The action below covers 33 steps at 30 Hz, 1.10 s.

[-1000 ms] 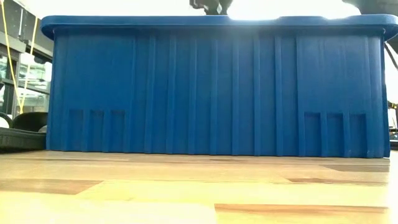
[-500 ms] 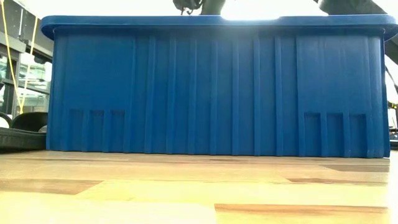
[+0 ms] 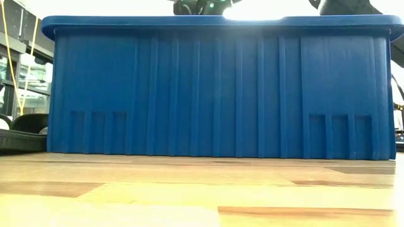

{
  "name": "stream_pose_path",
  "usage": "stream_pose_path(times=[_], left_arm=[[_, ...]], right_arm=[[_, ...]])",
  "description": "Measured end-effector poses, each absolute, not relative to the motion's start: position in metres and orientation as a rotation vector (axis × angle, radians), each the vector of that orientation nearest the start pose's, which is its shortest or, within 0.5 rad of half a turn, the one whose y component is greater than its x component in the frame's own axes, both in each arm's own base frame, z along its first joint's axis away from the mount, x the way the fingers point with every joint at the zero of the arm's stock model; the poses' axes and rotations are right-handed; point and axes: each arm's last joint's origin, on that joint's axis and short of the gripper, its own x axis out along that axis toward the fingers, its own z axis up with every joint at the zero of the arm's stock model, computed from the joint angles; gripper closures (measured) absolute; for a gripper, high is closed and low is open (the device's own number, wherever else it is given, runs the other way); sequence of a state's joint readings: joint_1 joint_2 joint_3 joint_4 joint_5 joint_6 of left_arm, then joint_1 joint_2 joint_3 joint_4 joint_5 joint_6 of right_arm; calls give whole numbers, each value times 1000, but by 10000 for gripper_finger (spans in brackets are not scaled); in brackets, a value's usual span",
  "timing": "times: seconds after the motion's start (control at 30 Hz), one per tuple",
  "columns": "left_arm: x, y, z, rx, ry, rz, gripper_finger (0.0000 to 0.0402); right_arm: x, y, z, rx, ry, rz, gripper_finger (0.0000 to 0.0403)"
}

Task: Pick and place slides into bin
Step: Put the black slide into the blue bin

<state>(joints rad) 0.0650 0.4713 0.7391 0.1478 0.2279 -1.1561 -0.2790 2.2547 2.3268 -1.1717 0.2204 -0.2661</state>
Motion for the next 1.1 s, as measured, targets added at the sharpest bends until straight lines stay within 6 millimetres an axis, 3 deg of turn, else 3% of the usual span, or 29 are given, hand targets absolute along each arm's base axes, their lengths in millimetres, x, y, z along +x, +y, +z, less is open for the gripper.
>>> stream_pose_path(times=[0.4, 0.7, 1.1], left_arm=[[93, 0, 385, -1066, -271, -376, 106], [93, -1, 385, -1066, -267, -382, 106], [93, -1, 385, -1072, -255, -397, 106]], right_arm=[[451, -132, 298, -191, 1174, -324, 403], [442, -134, 292, 84, 1217, -165, 390], [441, -127, 287, 231, 1255, -116, 351]])
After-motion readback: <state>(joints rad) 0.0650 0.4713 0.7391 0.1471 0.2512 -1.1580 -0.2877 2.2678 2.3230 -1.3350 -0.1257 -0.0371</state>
